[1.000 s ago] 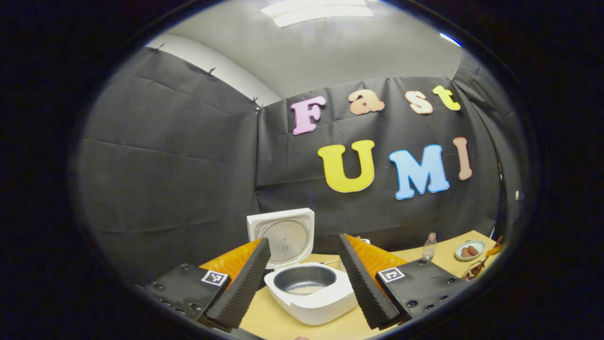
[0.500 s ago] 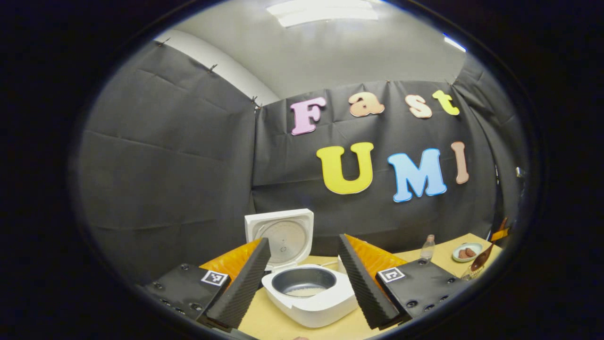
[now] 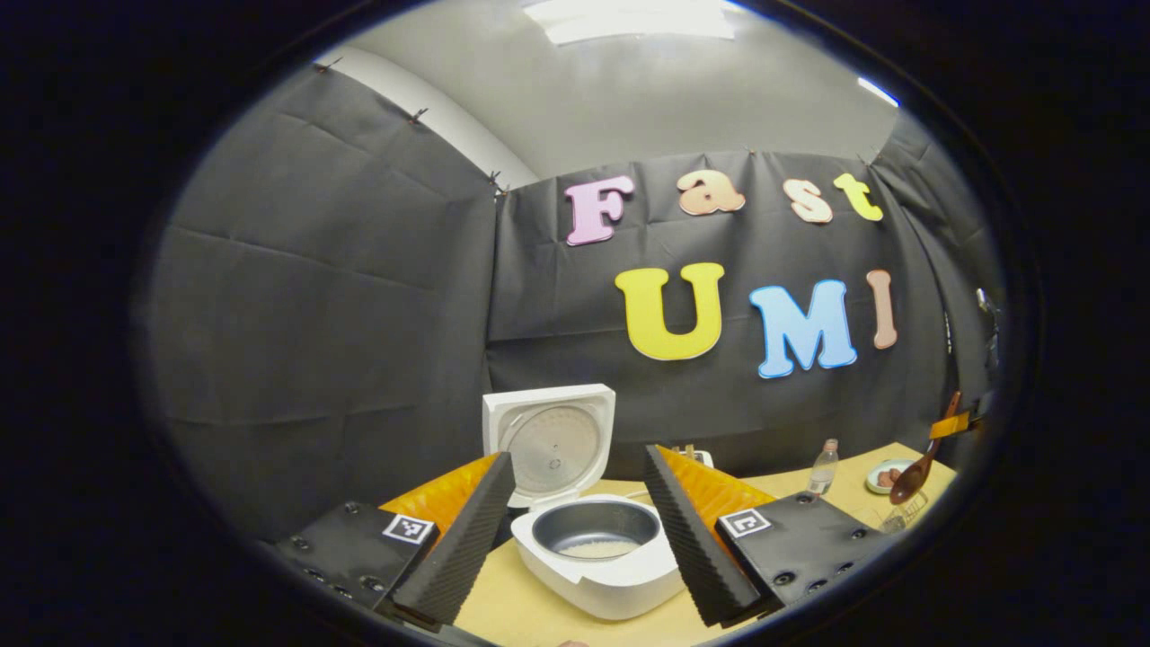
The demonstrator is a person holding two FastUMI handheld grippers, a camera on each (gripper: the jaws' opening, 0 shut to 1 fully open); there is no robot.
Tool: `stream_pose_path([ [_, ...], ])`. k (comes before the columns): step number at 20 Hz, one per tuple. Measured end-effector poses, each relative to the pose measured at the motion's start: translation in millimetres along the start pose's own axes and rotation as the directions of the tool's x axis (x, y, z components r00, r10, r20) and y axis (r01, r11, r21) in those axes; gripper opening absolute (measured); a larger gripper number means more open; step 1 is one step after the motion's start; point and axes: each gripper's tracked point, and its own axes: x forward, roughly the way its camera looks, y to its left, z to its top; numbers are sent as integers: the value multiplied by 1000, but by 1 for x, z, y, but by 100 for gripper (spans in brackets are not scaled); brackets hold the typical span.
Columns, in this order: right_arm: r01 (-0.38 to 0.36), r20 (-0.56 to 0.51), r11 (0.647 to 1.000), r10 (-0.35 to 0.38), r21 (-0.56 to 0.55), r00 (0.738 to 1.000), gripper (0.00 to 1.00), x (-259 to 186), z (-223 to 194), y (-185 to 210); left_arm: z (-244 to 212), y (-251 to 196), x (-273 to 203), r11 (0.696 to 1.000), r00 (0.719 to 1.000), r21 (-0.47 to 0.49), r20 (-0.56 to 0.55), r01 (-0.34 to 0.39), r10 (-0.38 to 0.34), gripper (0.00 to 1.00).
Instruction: Close the left gripper, press the button to open the rice cooker; take a wooden spoon from the chopstick holder with the right hand, scoop a spoonful of rice and pour it into the rice cooker, then put the wooden spoon back into the chopstick holder.
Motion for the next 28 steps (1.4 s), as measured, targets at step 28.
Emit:
stream_pose_path([
  [28,-88,-178,949,34,-302,983,12,60,-157,91,-33,110,-14,988,988,71,-73,-134,139,99],
])
